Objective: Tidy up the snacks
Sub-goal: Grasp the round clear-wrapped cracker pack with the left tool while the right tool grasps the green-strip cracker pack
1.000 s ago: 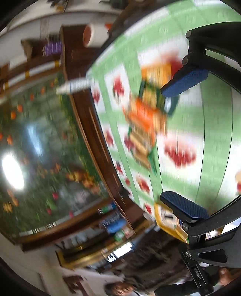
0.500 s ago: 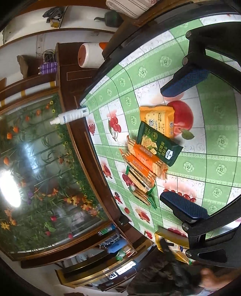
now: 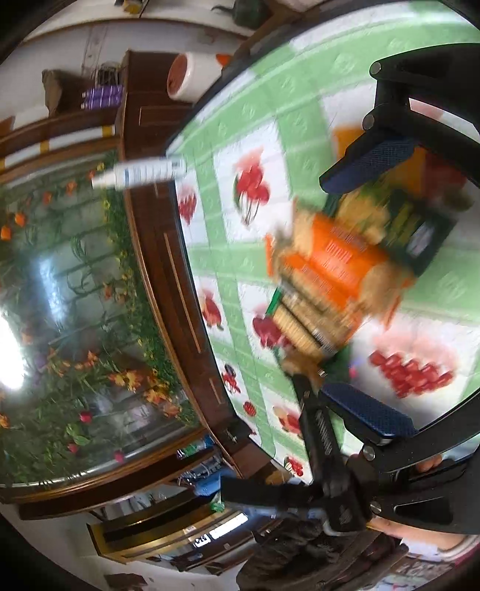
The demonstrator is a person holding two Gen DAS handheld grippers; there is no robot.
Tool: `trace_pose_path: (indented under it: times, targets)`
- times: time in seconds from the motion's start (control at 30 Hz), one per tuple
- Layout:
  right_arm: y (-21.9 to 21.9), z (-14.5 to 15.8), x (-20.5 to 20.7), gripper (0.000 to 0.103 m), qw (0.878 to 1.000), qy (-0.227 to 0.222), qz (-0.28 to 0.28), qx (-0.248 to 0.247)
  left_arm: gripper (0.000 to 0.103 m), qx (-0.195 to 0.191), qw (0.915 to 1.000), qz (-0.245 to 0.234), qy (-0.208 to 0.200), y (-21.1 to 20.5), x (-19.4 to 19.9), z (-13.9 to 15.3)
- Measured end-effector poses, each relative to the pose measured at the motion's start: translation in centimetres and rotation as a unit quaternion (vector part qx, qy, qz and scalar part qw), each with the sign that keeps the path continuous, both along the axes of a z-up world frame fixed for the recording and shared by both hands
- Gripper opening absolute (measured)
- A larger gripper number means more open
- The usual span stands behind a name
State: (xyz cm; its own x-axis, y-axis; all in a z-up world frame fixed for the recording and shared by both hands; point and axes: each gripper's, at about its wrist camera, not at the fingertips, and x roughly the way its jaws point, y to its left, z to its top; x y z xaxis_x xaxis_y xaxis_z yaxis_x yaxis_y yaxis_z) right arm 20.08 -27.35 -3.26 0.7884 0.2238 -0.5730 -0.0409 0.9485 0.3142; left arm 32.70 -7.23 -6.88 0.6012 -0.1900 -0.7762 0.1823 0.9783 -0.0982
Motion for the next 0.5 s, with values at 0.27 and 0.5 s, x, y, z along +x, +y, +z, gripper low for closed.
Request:
trace_pose_path:
  times: [0.27,0.5]
  targets:
    - [4.2,-1.8,4.9,0.102,0.997,0.012,0.060,0.055,0.078,0.042,0.9987,0.016,0.022,1.2,1.5,-3.1]
    - [6.3,-3.9,8.1,0.101,0.997,0.034,0.052,0.044,0.077,0.044,0.9974,0.055,0.016,4.8,-0.9,-3.0]
